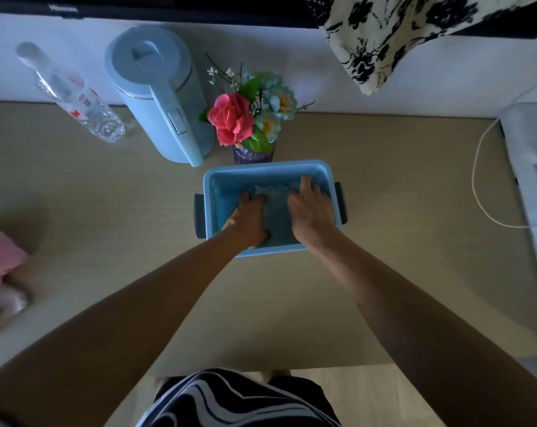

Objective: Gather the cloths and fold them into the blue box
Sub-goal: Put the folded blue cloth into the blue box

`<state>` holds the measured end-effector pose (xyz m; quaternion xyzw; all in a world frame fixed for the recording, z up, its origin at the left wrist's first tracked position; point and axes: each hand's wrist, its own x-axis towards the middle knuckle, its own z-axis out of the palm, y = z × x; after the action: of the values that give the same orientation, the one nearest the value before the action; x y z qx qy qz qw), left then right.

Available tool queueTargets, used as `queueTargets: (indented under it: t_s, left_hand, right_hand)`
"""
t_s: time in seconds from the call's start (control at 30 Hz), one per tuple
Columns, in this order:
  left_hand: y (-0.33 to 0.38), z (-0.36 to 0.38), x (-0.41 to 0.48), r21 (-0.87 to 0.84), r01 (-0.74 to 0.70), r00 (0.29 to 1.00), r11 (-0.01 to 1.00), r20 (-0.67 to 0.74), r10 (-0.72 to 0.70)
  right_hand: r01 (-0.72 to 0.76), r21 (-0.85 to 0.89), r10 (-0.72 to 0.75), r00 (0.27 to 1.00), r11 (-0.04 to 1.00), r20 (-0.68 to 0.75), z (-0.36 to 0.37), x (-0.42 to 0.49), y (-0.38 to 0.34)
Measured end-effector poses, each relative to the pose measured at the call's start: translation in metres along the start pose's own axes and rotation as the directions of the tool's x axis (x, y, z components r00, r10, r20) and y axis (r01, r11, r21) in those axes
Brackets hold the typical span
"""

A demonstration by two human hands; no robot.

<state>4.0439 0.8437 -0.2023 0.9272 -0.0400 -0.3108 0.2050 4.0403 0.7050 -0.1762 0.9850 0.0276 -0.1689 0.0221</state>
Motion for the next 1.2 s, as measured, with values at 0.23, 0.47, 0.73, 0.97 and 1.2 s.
queueTargets:
  t_s: [0.23, 0.47, 0.73, 0.97, 1.2]
  left_hand:
    - [0.003, -0.002, 0.013, 0.321, -0.181, 0.981, 0.930, -0.013, 0.195]
    - [-0.004, 0.007, 0.033, 0.412, -0.208, 0.978, 0.887, 0.081, 0.191]
    - [0.003, -0.030, -0.017, -0.157, -0.257, 0.959, 0.954, -0.164, 0.231]
    - [-0.037, -0.076, -0.127, -0.517, -0.416, 0.827, 0.748, -0.558, 0.074]
    - [-0.138, -0.096, -0.201, -0.636, -0.382, 0.730, 0.670, -0.652, -0.203]
  right_hand:
    - [0.129, -0.162, -0.110, 0.986, 0.978, 0.123, 0.016, 0.018, -0.002]
    - [0.079, -0.110, -0.060, 0.983, 0.991, 0.171, 0.037, 0.030, -0.003]
    - [-0.051, 0.271, 0.017, 0.992, 0.961, 0.127, -0.008, 0.005, -0.005]
    - [0.063, 0.827, 0.273, 0.928, 0.558, -0.255, -0.046, -0.053, -0.043]
    - [0.279, 0.883, 0.216, 0.901, 0.378, -0.377, -0.060, -0.092, -0.175]
